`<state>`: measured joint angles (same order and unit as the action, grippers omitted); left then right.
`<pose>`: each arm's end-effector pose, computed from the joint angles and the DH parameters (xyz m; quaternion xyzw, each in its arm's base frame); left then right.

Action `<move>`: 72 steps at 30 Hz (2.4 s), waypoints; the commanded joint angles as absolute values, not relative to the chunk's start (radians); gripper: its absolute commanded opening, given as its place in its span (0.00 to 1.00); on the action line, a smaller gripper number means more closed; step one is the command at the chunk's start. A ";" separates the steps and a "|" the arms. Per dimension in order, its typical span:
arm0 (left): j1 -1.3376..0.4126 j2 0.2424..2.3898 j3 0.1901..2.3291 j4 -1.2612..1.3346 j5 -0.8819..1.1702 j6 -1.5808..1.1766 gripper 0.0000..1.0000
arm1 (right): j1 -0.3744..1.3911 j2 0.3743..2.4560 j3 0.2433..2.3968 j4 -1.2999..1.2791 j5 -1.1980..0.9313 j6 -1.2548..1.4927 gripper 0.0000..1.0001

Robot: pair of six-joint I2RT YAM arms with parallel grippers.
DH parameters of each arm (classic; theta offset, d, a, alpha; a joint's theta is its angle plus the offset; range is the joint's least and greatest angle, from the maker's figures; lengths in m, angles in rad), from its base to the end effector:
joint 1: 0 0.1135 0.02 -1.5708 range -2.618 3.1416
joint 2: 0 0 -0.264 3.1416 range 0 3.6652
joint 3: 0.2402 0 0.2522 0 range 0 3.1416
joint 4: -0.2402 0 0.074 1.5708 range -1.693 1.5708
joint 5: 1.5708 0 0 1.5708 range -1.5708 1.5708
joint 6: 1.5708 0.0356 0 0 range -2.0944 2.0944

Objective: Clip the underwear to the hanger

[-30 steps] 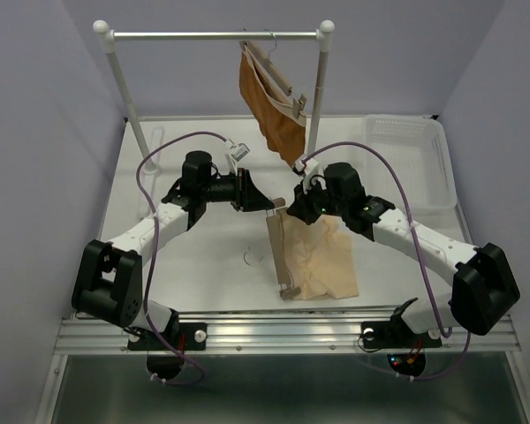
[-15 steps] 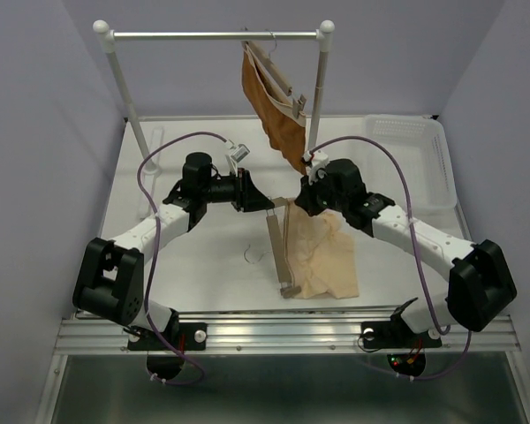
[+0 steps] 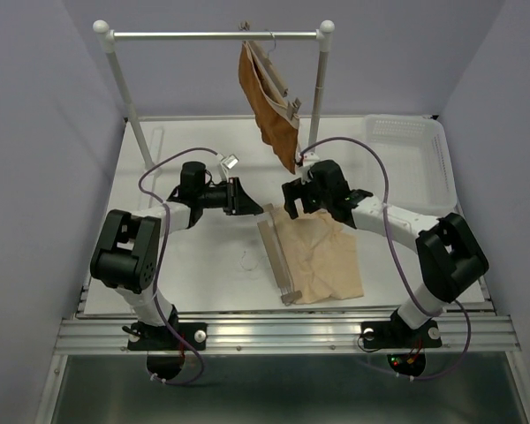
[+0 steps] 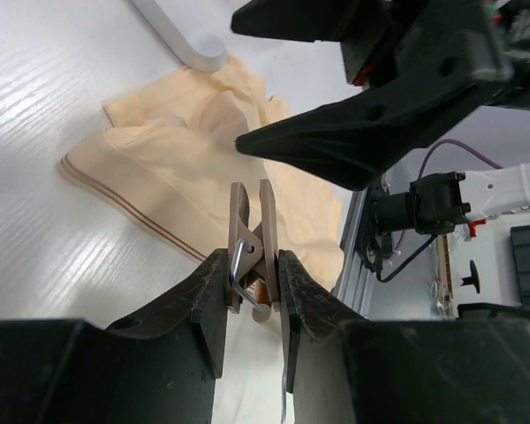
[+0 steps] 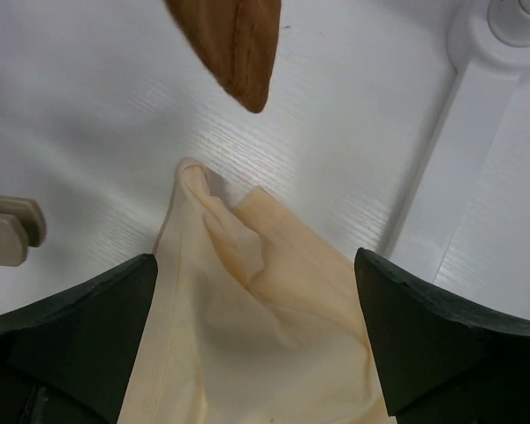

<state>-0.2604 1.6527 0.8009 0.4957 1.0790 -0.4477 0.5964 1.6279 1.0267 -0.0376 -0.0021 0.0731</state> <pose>0.3139 -0.1161 0.2001 0.2260 0.7289 -0.5654 0.3130 0.2970 0.2017 0.2226 -0.2315 0.8628 0.1485 0.4241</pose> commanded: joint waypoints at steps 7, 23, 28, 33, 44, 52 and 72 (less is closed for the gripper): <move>-0.222 1.580 0.775 0.566 1.100 -0.384 0.00 | 0.594 1.448 0.901 -0.119 0.115 0.296 1.00; -0.172 1.584 0.724 0.558 1.143 -0.353 0.00 | 0.552 1.556 0.708 -0.176 0.230 0.672 1.00; -0.172 1.611 0.739 0.557 1.163 -0.353 0.00 | 0.552 1.398 0.572 -0.319 0.192 0.851 1.00; -0.175 1.617 0.741 0.555 1.178 -0.348 0.00 | 0.552 1.221 0.492 -0.341 0.161 0.850 1.00; -0.181 1.617 0.732 0.555 1.183 -0.347 0.00 | 0.552 1.287 0.923 -0.223 0.028 0.258 1.00; -0.186 1.624 0.741 0.555 1.189 -0.353 0.00 | 0.517 1.583 1.158 -0.262 -0.130 -0.075 1.00; -0.209 1.663 0.768 0.557 1.157 -0.382 0.00 | 0.420 1.934 1.423 -0.465 -0.497 -0.313 0.81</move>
